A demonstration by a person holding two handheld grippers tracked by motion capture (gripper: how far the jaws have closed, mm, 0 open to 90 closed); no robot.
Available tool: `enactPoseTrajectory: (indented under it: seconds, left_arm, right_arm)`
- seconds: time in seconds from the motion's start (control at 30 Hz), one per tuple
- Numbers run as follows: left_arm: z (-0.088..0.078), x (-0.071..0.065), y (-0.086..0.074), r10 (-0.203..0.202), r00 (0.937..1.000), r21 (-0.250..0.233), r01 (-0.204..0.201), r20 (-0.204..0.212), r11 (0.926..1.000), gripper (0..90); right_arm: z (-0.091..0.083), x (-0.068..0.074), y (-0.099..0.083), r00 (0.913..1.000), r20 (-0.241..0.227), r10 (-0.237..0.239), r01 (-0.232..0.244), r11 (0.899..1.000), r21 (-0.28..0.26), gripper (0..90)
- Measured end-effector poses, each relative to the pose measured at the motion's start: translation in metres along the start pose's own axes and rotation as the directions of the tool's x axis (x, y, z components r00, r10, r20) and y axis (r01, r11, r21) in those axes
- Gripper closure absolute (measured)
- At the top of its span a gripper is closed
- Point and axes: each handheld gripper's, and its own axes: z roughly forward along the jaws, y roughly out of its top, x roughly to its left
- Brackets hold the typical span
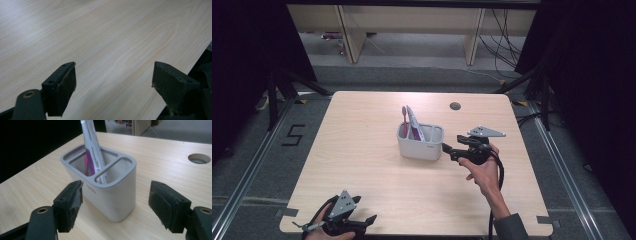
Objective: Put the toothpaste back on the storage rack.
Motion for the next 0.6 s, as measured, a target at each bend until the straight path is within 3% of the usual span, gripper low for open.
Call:
enactPoseTrajectory:
  seconds: [0.23,0.27,0.3,0.4,0.43,0.5,0.53,0.6]
  left_arm:
    - [0.0,0.001,0.0,0.001,1.0,0.004,-0.001,-0.001,1.0,18.8]
    - [0.0,0.001,0.0,0.0,1.0,0.004,0.0,0.0,1.0,18.8]
    - [-0.001,0.001,0.001,0.003,1.0,0.014,-0.003,-0.001,0.9999,18.8]
    - [0.0,0.001,0.0,-0.001,1.0,0.006,0.001,-0.002,1.0,18.8]
    - [0.0,0.001,0.0,-0.007,1.0,0.003,0.007,-0.001,1.0,18.8]
    - [-0.001,0.001,0.0,-0.008,1.0,0.0,0.008,-0.003,1.0,18.8]
    - [-0.001,0.002,0.0,-0.013,0.9999,-0.002,0.013,-0.006,0.9999,18.8]
    - [-0.001,0.002,-0.001,-0.009,0.9999,0.001,0.009,-0.007,1.0,18.8]
  right_arm:
    - [-0.004,0.001,-0.006,0.9997,-0.014,0.018,-0.017,1.0,0.023,26.0]
    - [-0.004,0.004,-0.008,0.999,-0.009,0.043,-0.043,0.999,0.03,25.4]
    - [-0.004,0.002,-0.009,0.9998,-0.013,0.015,-0.015,1.0,0.026,24.7]
    - [-0.005,0.004,-0.012,0.9999,-0.014,0.006,-0.006,1.0,0.03,23.5]
    - [-0.005,0.007,-0.013,0.9994,-0.009,0.034,-0.034,0.999,0.035,23.0]
    - [-0.007,0.007,-0.015,0.9992,-0.011,0.039,-0.038,0.998,0.055,22.2]
    - [-0.006,0.006,-0.016,0.9996,-0.02,0.018,-0.017,0.999,0.049,22.0]
    - [-0.007,0.008,-0.019,0.9991,-0.016,0.039,-0.038,0.998,0.055,19.9]
